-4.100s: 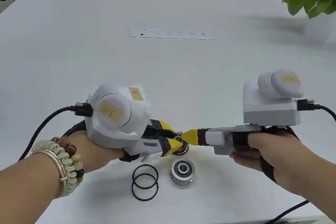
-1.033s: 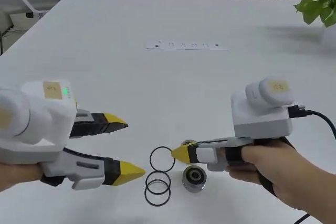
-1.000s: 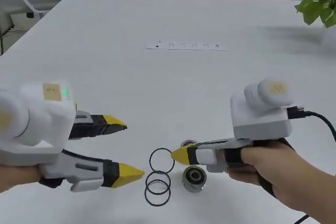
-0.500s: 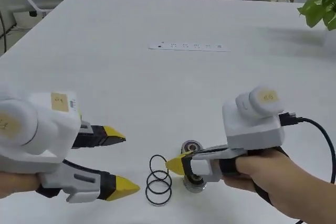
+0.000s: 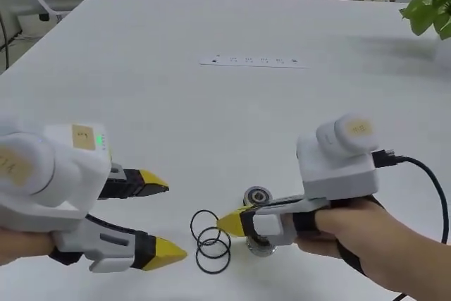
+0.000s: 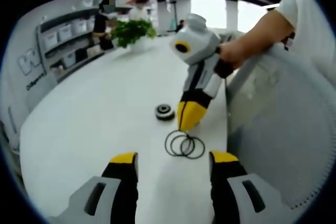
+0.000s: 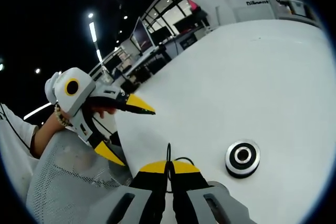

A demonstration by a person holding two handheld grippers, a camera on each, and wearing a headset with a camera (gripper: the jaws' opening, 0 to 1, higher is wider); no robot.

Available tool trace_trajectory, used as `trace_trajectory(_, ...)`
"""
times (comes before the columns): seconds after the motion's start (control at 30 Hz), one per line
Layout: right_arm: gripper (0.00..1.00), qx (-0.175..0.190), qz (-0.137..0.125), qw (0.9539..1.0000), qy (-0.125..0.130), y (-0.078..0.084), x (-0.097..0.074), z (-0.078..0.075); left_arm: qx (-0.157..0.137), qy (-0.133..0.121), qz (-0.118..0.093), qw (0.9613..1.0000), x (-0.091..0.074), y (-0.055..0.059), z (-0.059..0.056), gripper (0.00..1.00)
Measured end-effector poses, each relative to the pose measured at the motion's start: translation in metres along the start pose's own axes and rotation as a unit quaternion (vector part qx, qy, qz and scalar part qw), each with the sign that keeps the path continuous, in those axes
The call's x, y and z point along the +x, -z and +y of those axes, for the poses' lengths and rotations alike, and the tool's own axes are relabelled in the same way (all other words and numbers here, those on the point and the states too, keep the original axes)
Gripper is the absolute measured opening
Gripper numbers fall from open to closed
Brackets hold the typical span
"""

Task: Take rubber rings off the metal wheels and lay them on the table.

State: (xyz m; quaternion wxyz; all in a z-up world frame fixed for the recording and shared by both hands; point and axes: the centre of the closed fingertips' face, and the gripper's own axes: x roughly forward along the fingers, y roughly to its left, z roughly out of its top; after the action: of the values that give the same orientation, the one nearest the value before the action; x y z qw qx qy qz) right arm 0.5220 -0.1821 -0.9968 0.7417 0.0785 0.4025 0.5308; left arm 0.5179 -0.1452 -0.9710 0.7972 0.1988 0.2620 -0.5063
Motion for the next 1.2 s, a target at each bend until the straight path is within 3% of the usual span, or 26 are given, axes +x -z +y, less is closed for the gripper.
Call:
trace_trajectory(0.47,0.01,-0.013,0.022,0.9992,0.031,0.008,-0.001,-0.014,0.002,0.002,0.007,1.0000,0.000,0.004,0.000,0.55)
trace_trajectory(0.77,0.04,-0.041,0.037,0.9973,0.048,0.011,-0.002,-0.018,0.006,0.002,0.010,0.9999,0.000,0.004,-0.001,0.55)
trace_trajectory(1.2,0.05,-0.042,0.019,0.9971,0.061,0.000,-0.009,-0.025,0.007,0.001,0.015,0.9999,0.000,0.007,-0.001,0.55)
